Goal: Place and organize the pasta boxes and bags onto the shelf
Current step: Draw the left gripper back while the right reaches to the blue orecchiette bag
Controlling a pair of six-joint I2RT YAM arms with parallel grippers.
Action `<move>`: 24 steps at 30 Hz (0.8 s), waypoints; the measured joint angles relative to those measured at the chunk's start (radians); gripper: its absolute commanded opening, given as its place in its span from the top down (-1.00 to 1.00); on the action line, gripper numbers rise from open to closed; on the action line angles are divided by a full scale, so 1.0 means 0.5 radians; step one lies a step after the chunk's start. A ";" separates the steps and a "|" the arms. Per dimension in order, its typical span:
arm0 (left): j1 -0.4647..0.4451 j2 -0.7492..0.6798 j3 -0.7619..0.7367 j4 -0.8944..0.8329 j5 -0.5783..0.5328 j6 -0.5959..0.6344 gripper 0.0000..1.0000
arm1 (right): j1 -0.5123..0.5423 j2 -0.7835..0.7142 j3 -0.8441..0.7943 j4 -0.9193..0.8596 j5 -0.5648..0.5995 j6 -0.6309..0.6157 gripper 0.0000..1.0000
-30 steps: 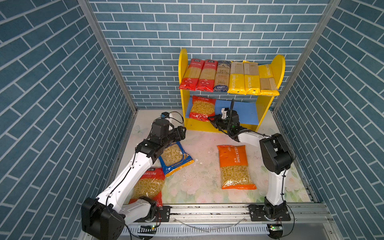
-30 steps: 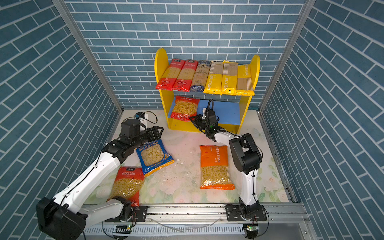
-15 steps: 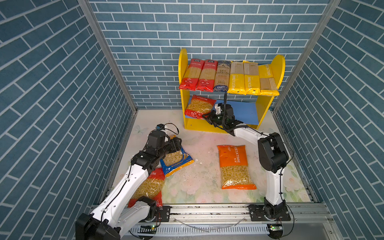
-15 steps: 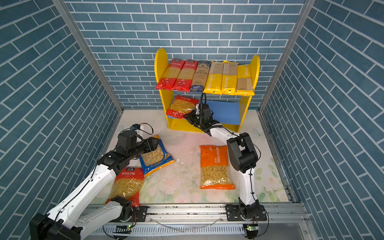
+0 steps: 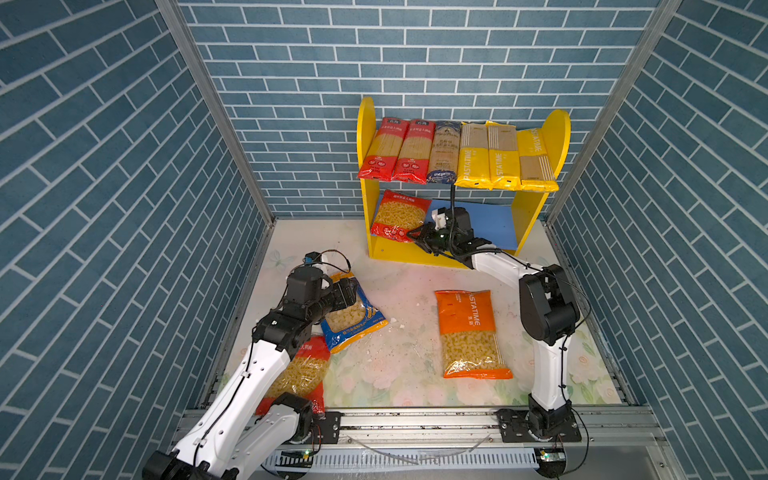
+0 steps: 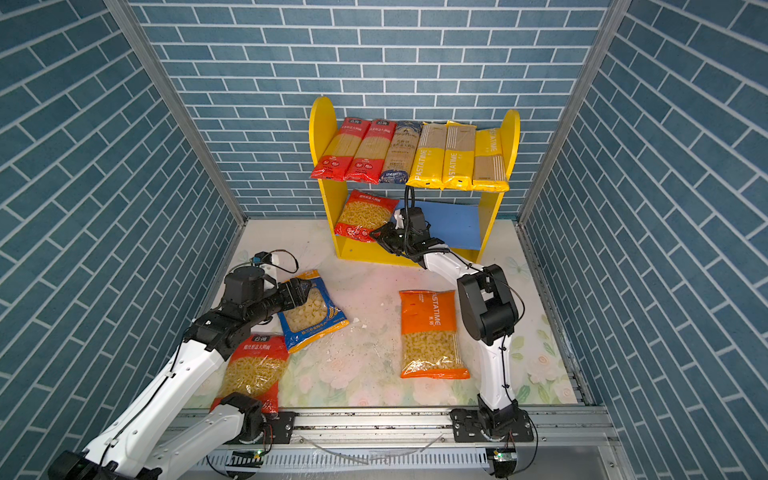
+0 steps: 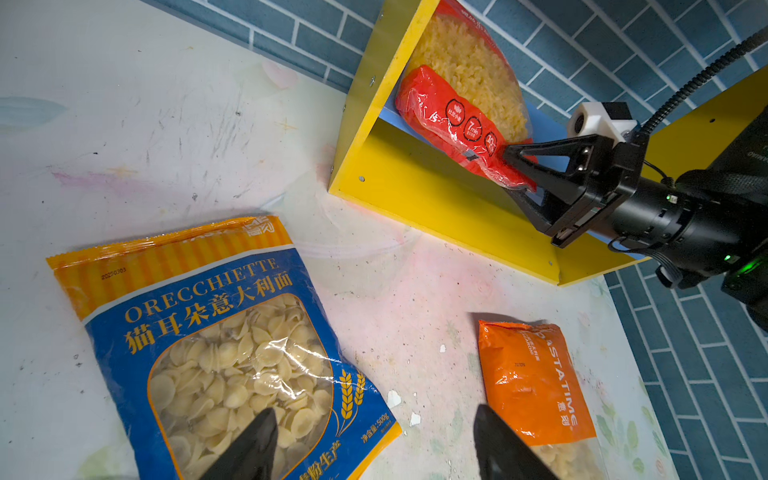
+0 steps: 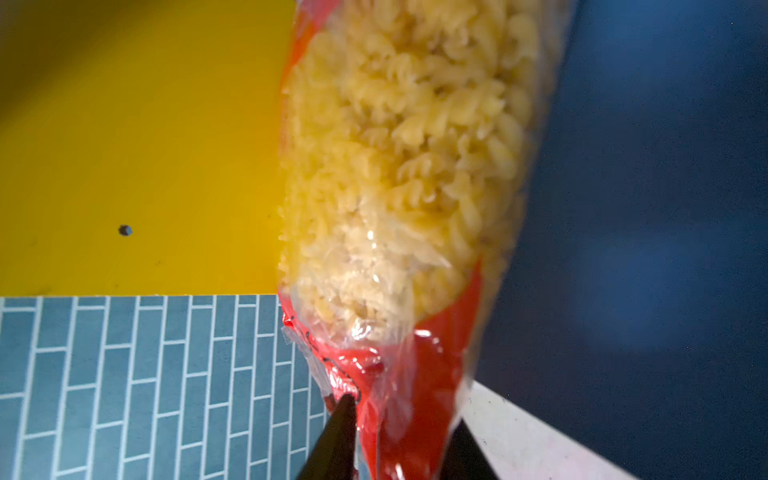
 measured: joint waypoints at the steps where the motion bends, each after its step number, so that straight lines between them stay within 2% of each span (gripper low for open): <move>1: 0.000 -0.018 0.000 -0.015 -0.001 -0.001 -0.52 | -0.003 -0.005 -0.002 0.002 -0.002 0.002 0.09; 5: 0.003 -0.114 0.000 -0.079 -0.001 0.001 -0.60 | 0.005 -0.131 -0.203 0.097 -0.010 0.027 -0.12; 9: 0.018 -0.150 0.000 -0.167 -0.006 0.002 -0.64 | 0.087 -0.396 -0.648 0.214 0.002 0.079 -0.15; 12: 0.050 -0.179 -0.013 -0.227 -0.005 0.002 -0.65 | 0.245 -0.547 -0.838 0.171 0.067 0.066 -0.15; 18: 0.127 -0.272 -0.153 -0.280 0.053 -0.028 -0.65 | 0.671 -0.635 -0.903 0.007 0.250 -0.008 -0.16; 21: 0.136 -0.324 -0.251 -0.297 0.079 -0.060 -0.65 | 0.832 -0.531 -0.848 -0.110 0.288 -0.066 -0.19; 24: 0.139 -0.380 -0.324 -0.312 0.098 -0.095 -0.65 | 0.907 -0.360 -0.729 -0.282 0.330 -0.141 -0.20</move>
